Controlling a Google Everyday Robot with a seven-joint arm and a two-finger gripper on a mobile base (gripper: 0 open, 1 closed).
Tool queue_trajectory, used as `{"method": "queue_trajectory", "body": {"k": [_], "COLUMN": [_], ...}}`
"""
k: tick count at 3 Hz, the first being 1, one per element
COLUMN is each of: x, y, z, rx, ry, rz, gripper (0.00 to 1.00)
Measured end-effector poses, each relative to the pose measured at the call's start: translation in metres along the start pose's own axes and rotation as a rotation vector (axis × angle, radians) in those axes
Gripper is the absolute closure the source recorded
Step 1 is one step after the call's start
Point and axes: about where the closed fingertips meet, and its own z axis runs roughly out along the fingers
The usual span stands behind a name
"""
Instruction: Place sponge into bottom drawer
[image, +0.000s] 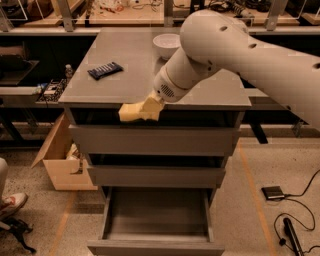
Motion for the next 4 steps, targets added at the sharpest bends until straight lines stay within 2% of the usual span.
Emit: {"method": "queue_trajectory", "body": {"k": [1, 2, 3, 4], "x": [0.028, 0.067, 0.097, 0.097], "y": [0.02, 0.044, 0.054, 0.054], "z": [0.007, 0.033, 0.07, 0.07], "rx": [-0.019, -0.055, -0.031, -0.031], "ry": [0.043, 0.044, -0.01, -0.01], "rz": [0.005, 0.036, 0.073, 0.073], "gripper": [1.0, 1.0, 1.0, 1.0]}}
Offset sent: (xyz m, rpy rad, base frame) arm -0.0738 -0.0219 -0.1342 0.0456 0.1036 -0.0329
